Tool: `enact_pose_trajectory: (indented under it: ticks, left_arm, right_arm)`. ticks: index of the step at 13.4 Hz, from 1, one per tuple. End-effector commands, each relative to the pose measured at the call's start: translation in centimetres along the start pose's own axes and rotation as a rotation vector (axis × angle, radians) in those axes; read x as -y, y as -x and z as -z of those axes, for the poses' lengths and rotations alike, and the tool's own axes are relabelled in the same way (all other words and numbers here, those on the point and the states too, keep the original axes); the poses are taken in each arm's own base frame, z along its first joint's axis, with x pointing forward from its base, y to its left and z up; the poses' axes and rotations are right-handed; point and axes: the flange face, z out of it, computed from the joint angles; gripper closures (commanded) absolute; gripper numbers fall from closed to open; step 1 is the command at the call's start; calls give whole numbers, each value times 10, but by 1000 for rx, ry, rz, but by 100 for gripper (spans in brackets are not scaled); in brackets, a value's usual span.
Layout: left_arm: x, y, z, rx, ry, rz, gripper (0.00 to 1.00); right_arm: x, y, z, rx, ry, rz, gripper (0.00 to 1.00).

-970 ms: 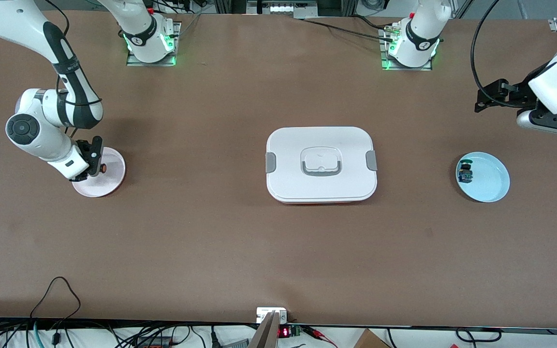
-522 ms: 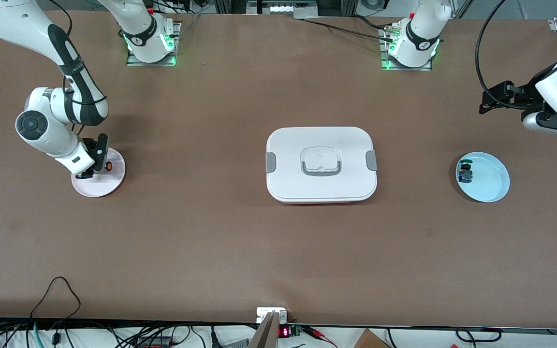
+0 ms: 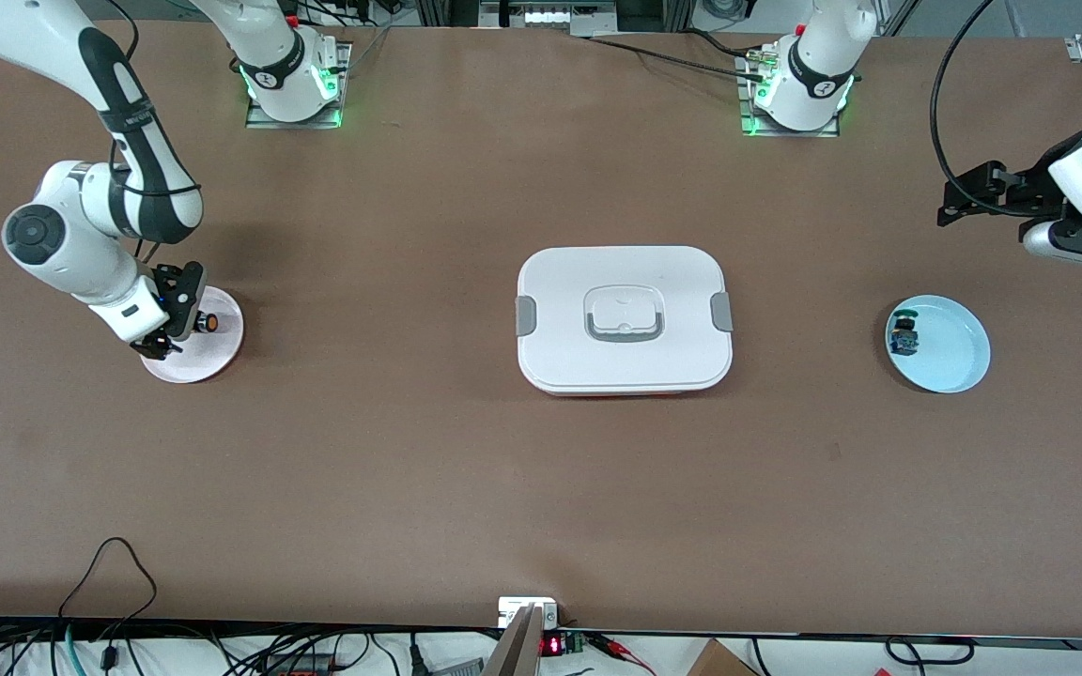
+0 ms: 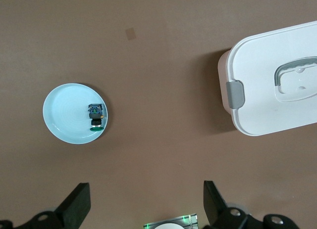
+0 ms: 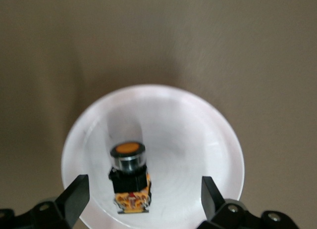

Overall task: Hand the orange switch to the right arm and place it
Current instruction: 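Lower the orange switch onto the white plate and open the right gripper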

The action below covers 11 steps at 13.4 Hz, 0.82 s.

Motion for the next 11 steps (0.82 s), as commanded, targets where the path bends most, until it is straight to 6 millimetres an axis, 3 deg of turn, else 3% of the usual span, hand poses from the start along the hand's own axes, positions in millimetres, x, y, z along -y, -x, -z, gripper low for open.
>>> enact_pose_trajectory:
  ticks: [1, 3, 5, 8, 11]
  left_arm:
    - [3, -3, 2, -8, -3, -21, 0]
    - [4, -4, 1, -5, -1, -20, 0]
    - [3, -4, 1, -6, -3, -21, 0]
    - [4, -4, 1, -6, -3, -19, 0]
    - [3, -4, 1, -5, -1, -21, 0]
  right_arm:
    - [-18, -6, 40, -114, -38, -130, 0]
    - [-36, -9, 74, -135, -48, -235, 0]
    - [-40, -13, 94, -128, -126, -445, 0]
    - [-38, -34, 127, -87, -211, -745, 0]
    - [-27, -36, 143, -24, -290, -994, 0]
